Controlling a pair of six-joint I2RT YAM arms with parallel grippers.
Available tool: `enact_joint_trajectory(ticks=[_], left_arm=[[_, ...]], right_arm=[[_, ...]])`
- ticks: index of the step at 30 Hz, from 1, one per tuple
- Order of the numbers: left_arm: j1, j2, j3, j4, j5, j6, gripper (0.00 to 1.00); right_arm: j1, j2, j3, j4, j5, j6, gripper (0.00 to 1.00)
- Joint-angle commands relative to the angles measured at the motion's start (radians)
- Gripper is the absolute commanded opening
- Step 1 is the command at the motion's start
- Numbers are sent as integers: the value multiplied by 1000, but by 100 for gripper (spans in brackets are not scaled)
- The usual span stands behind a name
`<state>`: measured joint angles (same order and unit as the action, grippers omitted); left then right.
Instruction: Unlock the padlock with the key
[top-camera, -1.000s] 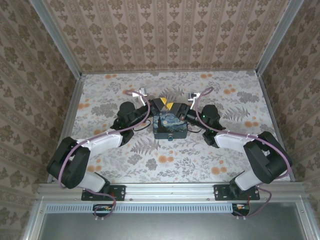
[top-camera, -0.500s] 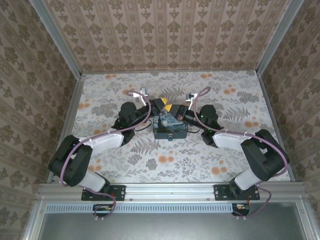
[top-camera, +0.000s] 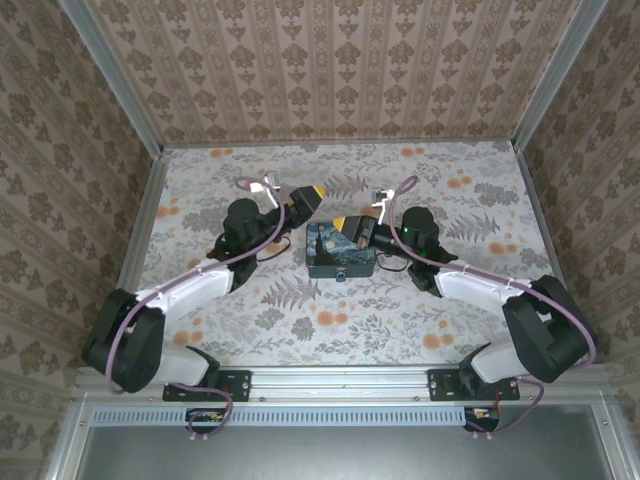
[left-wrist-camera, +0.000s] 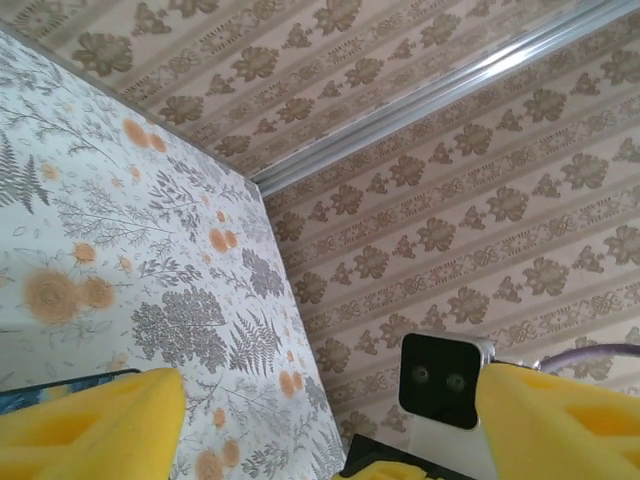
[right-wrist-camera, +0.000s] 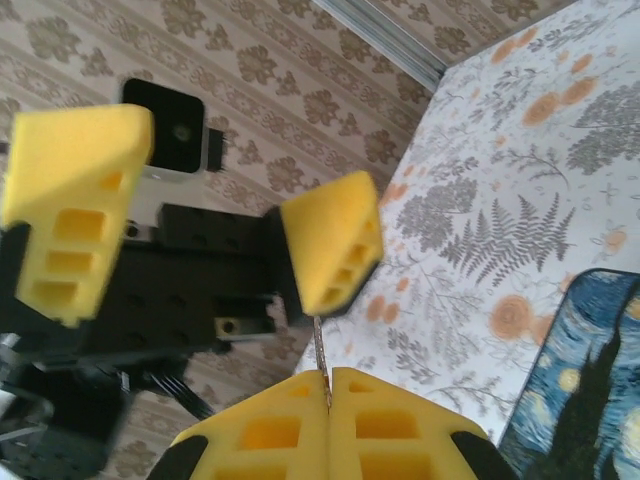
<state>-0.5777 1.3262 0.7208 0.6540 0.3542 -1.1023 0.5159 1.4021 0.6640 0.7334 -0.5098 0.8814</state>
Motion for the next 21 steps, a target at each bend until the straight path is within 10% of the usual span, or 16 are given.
enact_joint_trajectory(ticks=[1, 8, 21], left_arm=[[10, -80, 78, -267, 13, 87, 100], [34, -128, 248, -665, -60, 258, 100], [40, 17, 313, -723, 66, -86, 93]], right_arm=[[8, -55, 54, -179, -7, -178, 0], [42, -97, 135, -402, 115, -426, 0], [291, -55, 215, -471, 730, -922, 0]])
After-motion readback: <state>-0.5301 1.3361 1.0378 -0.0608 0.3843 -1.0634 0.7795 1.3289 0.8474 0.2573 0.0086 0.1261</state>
